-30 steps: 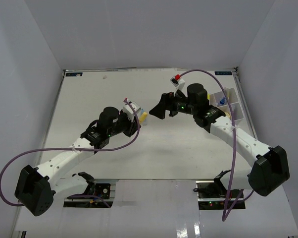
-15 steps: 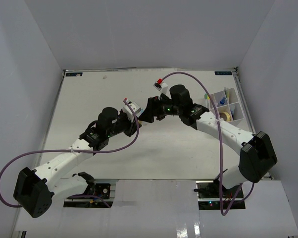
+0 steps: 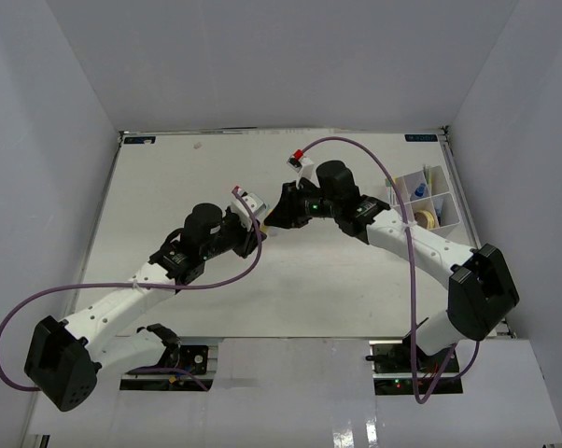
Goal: Sort the stationery into containers
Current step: Place the pen in the storage box.
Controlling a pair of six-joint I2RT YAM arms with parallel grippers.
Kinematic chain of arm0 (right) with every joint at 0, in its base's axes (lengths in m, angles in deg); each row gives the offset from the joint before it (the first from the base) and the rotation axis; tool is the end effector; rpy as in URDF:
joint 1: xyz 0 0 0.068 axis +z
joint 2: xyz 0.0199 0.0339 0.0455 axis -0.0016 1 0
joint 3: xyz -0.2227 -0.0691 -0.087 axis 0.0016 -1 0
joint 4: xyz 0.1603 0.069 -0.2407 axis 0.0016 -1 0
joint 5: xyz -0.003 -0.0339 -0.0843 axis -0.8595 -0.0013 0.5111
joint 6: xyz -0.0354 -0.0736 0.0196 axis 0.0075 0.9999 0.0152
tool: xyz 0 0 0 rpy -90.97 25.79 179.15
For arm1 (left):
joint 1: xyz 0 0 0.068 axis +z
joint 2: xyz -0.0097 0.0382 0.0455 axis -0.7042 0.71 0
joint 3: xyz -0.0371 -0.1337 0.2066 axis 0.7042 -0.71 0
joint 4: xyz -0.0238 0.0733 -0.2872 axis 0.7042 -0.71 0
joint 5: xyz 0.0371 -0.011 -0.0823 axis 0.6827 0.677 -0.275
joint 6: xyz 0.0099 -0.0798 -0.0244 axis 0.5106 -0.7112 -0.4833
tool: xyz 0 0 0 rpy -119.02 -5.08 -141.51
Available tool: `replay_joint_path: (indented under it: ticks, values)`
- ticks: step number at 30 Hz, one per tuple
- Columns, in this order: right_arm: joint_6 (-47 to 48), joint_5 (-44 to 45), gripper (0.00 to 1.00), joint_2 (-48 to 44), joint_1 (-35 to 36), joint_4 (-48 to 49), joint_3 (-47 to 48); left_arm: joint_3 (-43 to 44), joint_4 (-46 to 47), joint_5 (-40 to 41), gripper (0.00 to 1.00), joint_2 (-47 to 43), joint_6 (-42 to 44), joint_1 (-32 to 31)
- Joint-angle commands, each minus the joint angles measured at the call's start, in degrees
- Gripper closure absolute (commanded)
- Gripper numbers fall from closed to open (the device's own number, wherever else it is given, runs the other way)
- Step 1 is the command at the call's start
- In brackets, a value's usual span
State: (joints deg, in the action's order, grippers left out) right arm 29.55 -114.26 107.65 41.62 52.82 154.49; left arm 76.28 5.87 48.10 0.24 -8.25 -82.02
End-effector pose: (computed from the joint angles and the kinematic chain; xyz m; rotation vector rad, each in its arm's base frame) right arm 0.2934 0.3036 0.2540 -0.5839 2.0217 1.1905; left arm 0.2463 -0.2061 0.2254 0.8429 1.8438 -0.5719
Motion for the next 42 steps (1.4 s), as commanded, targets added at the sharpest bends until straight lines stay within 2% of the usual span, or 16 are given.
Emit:
replay_joint_path:
  ticks: [1,3,10,13,14,21,25,34,42]
  values:
    - [1.14,0.75,0.89,-0.81,0.3,2.34,1.5,-0.1,0.97,0.48,0.74,-1.3,0.23,-0.27]
    - [1.58,1.72,0.92,-1.24,0.21,2.25,0.88,-0.1,0.89,0.56,0.7,-1.3,0.14,-0.27]
    - [5.52,8.48,0.92,-5.72,-3.39,-1.16,-1.75,-0.01,0.62,2.32,0.37,-1.3,-0.38,-0.27]
    - [9.04,19.17,0.92,-10.28,-7.24,-9.14,-2.63,0.07,0.53,4.24,0.05,-1.12,-1.08,-0.27]
    - [9.66,21.21,0.92,-11.34,-8.3,-10.3,-3.16,0.25,0.36,4.78,0.02,-0.95,-1.26,-0.27]
    - [15.9,38.53,0.92,-19.87,-17.71,-19.61,-6.06,1.92,-2.18,10.93,0.02,1.77,-3.81,-0.27]
    - [18.63,48.37,0.92,-22.77,-22.89,-22.88,-6.85,2.8,-3.68,17.34,0.02,3.71,-6.44,-0.27]
    - [20.13,47.87,0.92,-20.68,-30.81,-22.88,-9.75,5.08,-7.55,23.68,0.02,8.63,-9.96,-0.1]
    - [19.34,47.69,0.9,-14.62,-32.75,-20.6,-10.28,5.43,-8.34,24.91,0.02,9.6,-10.4,-0.1]
